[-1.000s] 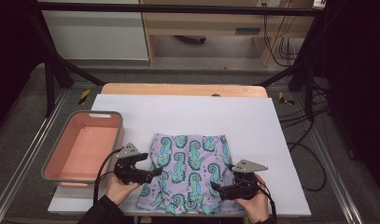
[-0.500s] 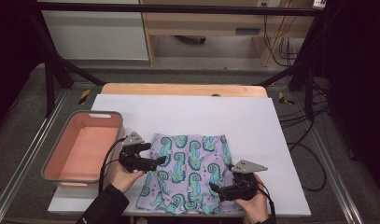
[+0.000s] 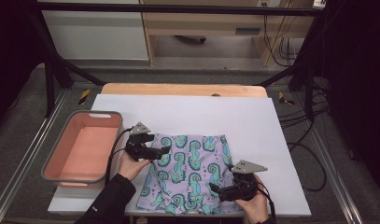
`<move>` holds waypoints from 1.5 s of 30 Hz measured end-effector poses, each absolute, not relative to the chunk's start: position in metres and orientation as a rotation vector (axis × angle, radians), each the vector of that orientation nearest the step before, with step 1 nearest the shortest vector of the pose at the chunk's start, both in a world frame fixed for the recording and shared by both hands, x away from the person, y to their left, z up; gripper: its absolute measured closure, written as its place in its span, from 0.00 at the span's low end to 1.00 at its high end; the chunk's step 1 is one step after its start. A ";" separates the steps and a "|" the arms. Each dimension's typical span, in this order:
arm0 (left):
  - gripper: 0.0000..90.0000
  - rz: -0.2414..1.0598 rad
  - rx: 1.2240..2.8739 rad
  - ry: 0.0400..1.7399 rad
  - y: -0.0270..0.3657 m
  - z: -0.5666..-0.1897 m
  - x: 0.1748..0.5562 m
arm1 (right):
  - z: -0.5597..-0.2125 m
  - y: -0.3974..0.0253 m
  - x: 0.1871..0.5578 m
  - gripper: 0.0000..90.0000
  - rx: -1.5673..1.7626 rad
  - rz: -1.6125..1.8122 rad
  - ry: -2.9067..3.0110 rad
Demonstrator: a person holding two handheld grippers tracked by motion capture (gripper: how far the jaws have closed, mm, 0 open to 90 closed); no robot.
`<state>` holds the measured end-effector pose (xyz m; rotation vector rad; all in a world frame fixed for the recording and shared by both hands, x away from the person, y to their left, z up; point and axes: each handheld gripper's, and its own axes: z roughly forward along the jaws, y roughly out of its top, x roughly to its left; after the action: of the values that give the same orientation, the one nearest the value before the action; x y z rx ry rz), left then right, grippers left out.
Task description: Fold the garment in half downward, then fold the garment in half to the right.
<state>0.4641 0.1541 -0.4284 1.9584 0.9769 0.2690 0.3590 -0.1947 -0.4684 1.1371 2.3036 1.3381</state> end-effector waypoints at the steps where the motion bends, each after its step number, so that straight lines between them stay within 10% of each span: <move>1: 0.13 0.268 1.959 0.980 0.154 -0.429 0.466 | -0.468 -0.195 0.359 0.00 1.140 1.341 2.303; 11: 0.14 0.335 1.962 1.065 0.160 -0.438 0.487 | -0.468 -0.194 0.359 0.00 1.142 1.343 2.300; 30: 0.46 0.312 2.046 1.174 0.163 -0.472 0.513 | -0.468 -0.193 0.357 0.00 1.116 1.338 2.320; 45: 0.89 0.261 2.043 1.164 0.153 -0.476 0.509 | -0.466 -0.188 0.355 0.00 1.106 1.367 2.319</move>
<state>0.5092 0.1528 -0.4761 2.0429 1.1636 0.2606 0.3554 -0.1878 -0.4661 1.1062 2.3194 1.3671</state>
